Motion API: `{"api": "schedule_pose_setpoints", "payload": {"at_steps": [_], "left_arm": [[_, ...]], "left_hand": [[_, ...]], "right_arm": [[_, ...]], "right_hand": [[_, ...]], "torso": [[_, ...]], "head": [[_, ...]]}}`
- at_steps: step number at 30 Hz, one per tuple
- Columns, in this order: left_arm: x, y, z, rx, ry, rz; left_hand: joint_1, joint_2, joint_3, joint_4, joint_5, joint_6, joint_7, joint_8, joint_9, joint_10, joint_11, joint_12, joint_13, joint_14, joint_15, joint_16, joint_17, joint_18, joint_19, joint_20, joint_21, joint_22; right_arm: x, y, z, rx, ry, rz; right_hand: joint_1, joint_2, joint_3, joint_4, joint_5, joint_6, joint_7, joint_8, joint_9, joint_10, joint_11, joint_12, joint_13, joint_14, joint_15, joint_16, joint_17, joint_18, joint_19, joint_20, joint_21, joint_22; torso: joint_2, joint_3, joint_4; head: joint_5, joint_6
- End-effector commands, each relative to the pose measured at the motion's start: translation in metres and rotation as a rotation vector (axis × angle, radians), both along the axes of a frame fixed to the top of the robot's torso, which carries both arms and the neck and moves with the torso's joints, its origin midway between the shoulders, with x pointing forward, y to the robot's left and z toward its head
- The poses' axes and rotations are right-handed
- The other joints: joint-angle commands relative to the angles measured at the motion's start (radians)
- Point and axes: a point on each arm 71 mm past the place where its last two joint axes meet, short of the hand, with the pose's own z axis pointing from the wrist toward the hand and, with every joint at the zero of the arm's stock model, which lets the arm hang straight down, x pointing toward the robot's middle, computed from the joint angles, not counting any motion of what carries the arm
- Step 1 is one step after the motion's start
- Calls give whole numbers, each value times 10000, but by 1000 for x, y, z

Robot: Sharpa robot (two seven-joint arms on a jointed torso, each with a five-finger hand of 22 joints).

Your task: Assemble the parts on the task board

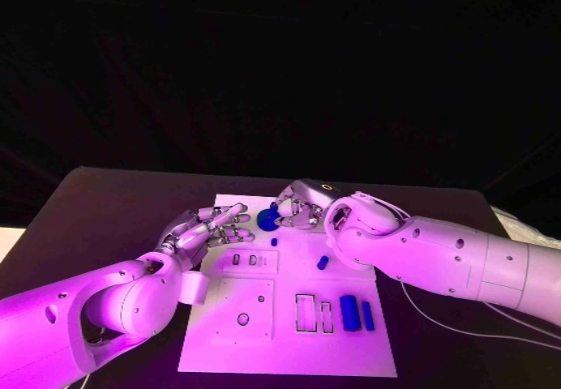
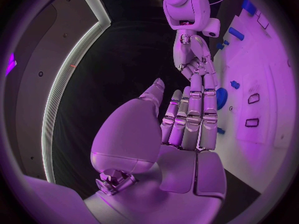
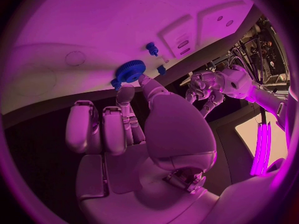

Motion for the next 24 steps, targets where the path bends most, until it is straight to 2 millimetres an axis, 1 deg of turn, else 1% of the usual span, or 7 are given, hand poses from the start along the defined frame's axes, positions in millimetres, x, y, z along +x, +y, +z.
{"api": "schedule_pose_setpoints", "payload": {"at_steps": [1, 5, 8, 12, 16, 19, 24], "left_arm": [[0, 0, 1, -105, -76, -140], [1, 4, 2, 157, -403, -201], [1, 6, 3, 289, -584, -255], [3, 9, 2, 378, -687, -267], [5, 11, 1, 410, -725, -244], [6, 13, 0, 413, -711, -206], [7, 14, -1, 398, -662, -163]], "left_hand": [[-3, 66, -11, -75, 25, 96, 3, -52, -3, 57, -21, -41, 12, -58, 1, 67, 17, 99, 75, -24, -32, -17], [-3, 66, -8, -82, 25, 98, 2, -54, -4, 59, -22, -44, 11, -60, 1, 66, 22, 99, 76, -25, -34, -18], [1, 77, 5, -96, 25, 113, -3, -53, -2, 78, -27, -42, 13, -72, 0, 61, 28, 99, 74, -26, -41, -21], [-26, 122, 47, -129, 25, 263, -62, -9, 16, 258, -76, 9, 36, -125, -17, 29, 60, 99, 59, -34, -78, -39], [-57, 154, 83, -145, 25, 405, -128, 29, 25, 411, -126, 37, 44, -179, -37, -21, 77, 103, 37, -44, -119, -58], [-74, 160, 96, -151, 25, 440, -139, 30, 22, 453, -136, 34, 41, -208, -38, -53, 82, 102, 23, -46, -141, -69], [-84, 162, 103, -155, 25, 458, -142, 29, 20, 475, -139, 31, 39, -220, -38, -71, 85, 102, 16, -46, -153, -74]], "right_arm": [[-4, -16, 7, 901, -183, 491], [-8, -41, 13, 1329, -81, 1396], [-10, -61, 13, 1551, 128, 1729], [-7, -94, 10, 1633, 309, 1437], [-3, -121, 3, 1521, 401, 901], [-1, -138, -3, 1417, 534, 542], [-1, -155, -15, 1250, 894, 105]], "right_hand": [[147, 47, 1, -31, 101, 159, -48, 75, 45, 166, -26, 258, 214, 498, 66, 6, 103, -162, 68, 17, 26, 129], [507, 218, 194, -223, 188, 342, -73, 131, 86, 368, -64, 709, 606, 557, 33, 140, 325, -208, 190, -8, 131, 368], [661, 183, 243, -353, 212, 378, -71, 120, 90, 389, -67, 800, 698, 583, 29, 208, 434, -221, 215, -17, 163, 430], [729, 113, 241, -441, 226, 403, -71, 108, 92, 533, -63, 1159, 1014, 590, 32, 229, 465, -229, 229, -19, 186, 473], [684, 35, 167, -476, 260, 507, -84, 129, 110, 858, -67, 1890, 1634, 609, 30, 278, 535, -204, 161, -21, 148, 359], [656, 3, 129, -484, 274, 550, -93, 138, 117, 871, -72, 1954, 1695, 610, 27, 282, 532, -201, 153, -22, 144, 348], [590, -79, 20, -498, 282, 556, -102, 115, 115, 997, -75, 2309, 2008, 618, 24, 311, 571, -203, 158, -26, 149, 360]], "torso": [[-55, 43, -59], [-124, 99, -196], [-150, 155, -266], [-210, 243, -369], [-258, 288, -393], [-281, 329, -430], [-287, 397, -450]], "head": [[36, -11], [116, 7], [117, 27], [91, -16], [-46, -6], [-68, -28], [-114, -16]]}}
